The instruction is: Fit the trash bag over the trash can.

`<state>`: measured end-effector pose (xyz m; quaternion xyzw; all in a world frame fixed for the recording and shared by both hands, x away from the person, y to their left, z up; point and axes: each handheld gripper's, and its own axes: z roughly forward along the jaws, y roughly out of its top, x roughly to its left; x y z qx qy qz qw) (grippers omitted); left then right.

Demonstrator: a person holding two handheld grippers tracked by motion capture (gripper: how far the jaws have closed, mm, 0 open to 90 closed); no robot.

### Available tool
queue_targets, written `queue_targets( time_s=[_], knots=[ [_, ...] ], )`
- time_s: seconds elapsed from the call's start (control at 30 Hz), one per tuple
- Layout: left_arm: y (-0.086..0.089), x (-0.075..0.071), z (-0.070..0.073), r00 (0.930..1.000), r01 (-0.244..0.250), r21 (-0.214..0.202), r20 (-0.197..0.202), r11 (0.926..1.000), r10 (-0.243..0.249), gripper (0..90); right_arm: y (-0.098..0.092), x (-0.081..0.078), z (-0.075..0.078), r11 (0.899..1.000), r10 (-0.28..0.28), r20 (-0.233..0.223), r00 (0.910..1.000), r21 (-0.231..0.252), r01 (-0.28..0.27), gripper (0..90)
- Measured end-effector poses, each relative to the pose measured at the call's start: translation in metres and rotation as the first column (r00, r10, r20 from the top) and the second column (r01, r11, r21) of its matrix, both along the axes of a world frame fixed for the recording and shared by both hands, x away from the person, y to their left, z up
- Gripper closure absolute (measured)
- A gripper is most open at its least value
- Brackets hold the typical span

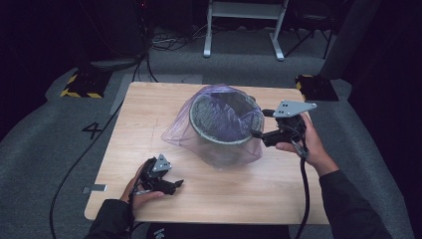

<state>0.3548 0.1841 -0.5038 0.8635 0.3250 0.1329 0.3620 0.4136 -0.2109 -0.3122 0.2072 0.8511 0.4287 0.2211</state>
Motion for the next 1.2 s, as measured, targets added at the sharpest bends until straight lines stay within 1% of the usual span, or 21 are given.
queue_targets(
  time_s=[0.1, 0.27, 0.43, 0.5, 0.6, 0.7, 0.83, 0.87, 0.93, 1.0, 1.07, 1.2],
  knots=[
    [0.000, 0.000, 0.000, 1.0000, 0.000, 0.001, 0.000, 1.0000, 0.000, 14.5, -0.004, -0.005, 0.000, 1.000, 0.004, 0.000, 1.0000, 0.002, -0.004, 21.2],
    [0.000, 0.000, 0.000, 1.0000, 0.000, 0.001, 0.001, 1.0000, 0.000, 14.5, -0.009, -0.012, -0.003, 1.000, 0.005, 0.002, 1.0000, -0.018, -0.005, 20.9],
    [0.000, 0.000, 0.000, 1.0000, -0.001, 0.000, 0.001, 1.0000, 0.001, 14.5, -0.015, -0.017, -0.009, 0.998, -0.001, 0.008, 1.0000, -0.059, 0.001, 19.1],
    [0.000, 0.000, 0.000, 1.0000, -0.001, -0.001, 0.001, 1.0000, 0.001, 14.5, -0.018, -0.019, -0.012, 0.997, -0.005, 0.000, 1.0000, -0.073, 0.005, 19.1],
    [0.000, 0.000, 0.000, 1.0000, -0.001, -0.001, 0.001, 1.0000, 0.001, 14.5, -0.020, -0.020, -0.017, 0.993, -0.015, 0.004, 0.9999, -0.113, 0.016, 19.0],
    [0.000, 0.000, 0.000, 1.0000, -0.001, -0.001, 0.000, 1.0000, 0.001, 14.5, -0.024, -0.021, -0.022, 0.991, -0.021, -0.007, 0.9998, -0.131, 0.020, 19.3],
    [0.000, 0.000, 0.000, 1.0000, -0.001, -0.001, 0.001, 1.0000, 0.001, 14.5, -0.030, -0.022, -0.029, 0.989, -0.032, -0.009, 0.9995, -0.144, 0.030, 19.3],
    [0.000, 0.000, 0.000, 1.0000, -0.001, 0.000, 0.001, 1.0000, 0.001, 14.5, -0.031, -0.022, -0.032, 0.989, -0.034, -0.016, 0.9993, -0.143, 0.031, 19.3],
    [0.000, 0.000, 0.000, 1.0000, -0.001, -0.001, 0.000, 1.0000, 0.001, 14.5, -0.035, -0.021, -0.038, 0.987, -0.047, -0.018, 0.9987, -0.157, 0.044, 19.3],
    [0.000, 0.000, 0.000, 1.0000, -0.001, -0.001, 0.000, 1.0000, 0.001, 14.5, -0.038, -0.020, -0.046, 0.985, -0.056, -0.042, 0.9975, -0.165, 0.049, 19.3],
    [0.000, 0.000, 0.000, 1.0000, -0.001, -0.001, 0.000, 1.0000, 0.001, 14.5, -0.041, -0.019, -0.055, 0.980, -0.071, -0.055, 0.9960, -0.191, 0.059, 19.3],
    [0.000, 0.000, 0.000, 1.0000, -0.001, -0.001, 0.001, 1.0000, 0.001, 14.5, -0.043, -0.020, -0.068, 0.976, -0.082, -0.094, 0.9922, -0.208, 0.061, 19.3]
  ],
)
